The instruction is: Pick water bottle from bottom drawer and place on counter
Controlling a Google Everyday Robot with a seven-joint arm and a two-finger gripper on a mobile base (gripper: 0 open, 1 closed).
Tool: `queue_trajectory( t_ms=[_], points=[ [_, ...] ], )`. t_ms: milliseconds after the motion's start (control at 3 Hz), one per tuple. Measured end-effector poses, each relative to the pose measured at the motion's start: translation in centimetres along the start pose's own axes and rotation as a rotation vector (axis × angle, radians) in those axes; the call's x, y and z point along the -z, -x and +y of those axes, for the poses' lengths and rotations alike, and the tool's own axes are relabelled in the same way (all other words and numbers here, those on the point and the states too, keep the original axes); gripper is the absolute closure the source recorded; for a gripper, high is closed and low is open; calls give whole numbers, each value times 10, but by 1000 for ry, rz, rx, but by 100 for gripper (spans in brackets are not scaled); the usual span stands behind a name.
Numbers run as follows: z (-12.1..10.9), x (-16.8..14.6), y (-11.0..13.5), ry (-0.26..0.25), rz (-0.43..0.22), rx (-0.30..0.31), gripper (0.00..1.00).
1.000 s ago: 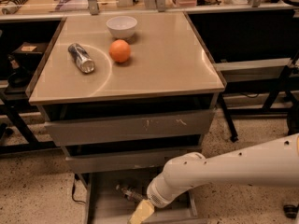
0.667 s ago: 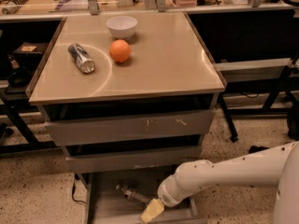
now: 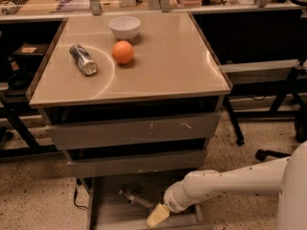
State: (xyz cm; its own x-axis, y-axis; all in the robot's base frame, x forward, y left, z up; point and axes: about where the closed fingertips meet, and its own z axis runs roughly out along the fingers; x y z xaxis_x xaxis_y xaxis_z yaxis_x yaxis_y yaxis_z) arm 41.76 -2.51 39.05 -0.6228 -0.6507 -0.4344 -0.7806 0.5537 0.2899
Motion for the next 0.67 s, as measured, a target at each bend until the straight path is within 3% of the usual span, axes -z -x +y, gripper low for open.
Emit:
queue_trajectory(
  t_ms=[667],
  points=[
    [-26,-70,-3,91,-80,-27,0]
  ],
)
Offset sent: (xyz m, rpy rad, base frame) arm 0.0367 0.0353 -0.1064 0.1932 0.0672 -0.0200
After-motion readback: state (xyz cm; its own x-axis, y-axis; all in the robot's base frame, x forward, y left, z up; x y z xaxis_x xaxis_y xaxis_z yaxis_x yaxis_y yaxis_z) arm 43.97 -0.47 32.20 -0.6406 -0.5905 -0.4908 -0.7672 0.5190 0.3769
